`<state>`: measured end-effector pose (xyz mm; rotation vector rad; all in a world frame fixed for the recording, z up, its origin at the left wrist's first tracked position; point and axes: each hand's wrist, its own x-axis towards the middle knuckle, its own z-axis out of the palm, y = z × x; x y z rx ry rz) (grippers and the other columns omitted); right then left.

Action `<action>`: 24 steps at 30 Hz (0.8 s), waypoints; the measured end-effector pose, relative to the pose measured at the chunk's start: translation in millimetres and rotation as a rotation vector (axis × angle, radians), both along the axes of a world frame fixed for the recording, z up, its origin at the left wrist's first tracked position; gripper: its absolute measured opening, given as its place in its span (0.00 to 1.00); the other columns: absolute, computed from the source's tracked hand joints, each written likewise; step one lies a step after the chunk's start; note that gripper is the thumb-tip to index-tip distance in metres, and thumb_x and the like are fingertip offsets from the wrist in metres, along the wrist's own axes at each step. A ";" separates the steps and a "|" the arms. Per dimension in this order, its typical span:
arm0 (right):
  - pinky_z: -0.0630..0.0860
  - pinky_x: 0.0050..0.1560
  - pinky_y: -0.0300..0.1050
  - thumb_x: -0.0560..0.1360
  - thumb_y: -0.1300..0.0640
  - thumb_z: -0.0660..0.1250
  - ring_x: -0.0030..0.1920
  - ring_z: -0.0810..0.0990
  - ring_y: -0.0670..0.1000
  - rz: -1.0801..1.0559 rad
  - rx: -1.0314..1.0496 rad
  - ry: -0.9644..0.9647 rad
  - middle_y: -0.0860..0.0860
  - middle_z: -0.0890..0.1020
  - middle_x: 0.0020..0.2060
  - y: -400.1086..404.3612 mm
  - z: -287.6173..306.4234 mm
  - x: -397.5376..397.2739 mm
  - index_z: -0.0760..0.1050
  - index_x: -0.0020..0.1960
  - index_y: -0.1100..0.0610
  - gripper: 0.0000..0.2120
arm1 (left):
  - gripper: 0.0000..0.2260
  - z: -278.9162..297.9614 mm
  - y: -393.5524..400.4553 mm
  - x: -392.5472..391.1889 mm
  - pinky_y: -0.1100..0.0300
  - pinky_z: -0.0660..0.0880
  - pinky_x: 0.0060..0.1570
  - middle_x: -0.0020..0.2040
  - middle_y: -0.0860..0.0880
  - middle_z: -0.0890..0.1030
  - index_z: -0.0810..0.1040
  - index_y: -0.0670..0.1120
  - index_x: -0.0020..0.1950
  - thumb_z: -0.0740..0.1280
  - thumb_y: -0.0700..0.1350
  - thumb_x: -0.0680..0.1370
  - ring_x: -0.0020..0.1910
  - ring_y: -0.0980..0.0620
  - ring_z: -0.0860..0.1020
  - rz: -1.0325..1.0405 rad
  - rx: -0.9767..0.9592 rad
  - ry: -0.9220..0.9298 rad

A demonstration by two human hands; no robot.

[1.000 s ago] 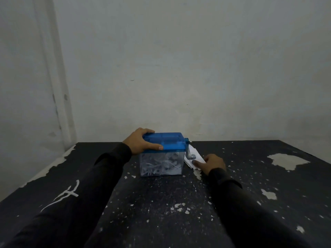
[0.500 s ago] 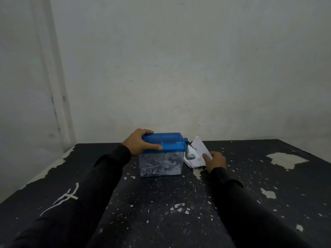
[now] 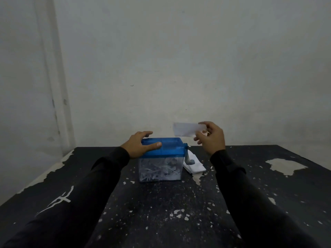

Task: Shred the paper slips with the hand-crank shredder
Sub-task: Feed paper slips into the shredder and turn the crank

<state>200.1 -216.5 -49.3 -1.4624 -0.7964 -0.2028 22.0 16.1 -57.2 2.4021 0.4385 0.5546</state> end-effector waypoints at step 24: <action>0.71 0.41 0.33 0.77 0.52 0.72 0.44 0.78 0.41 0.000 -0.319 -0.268 0.48 0.82 0.46 53.5 48.1 -16.7 0.80 0.55 0.56 0.10 | 0.04 20.6 3.7 -4.8 0.68 0.77 0.44 0.47 0.49 0.86 0.85 0.44 0.50 0.70 0.42 0.80 0.45 0.56 0.83 -0.005 -0.190 -0.339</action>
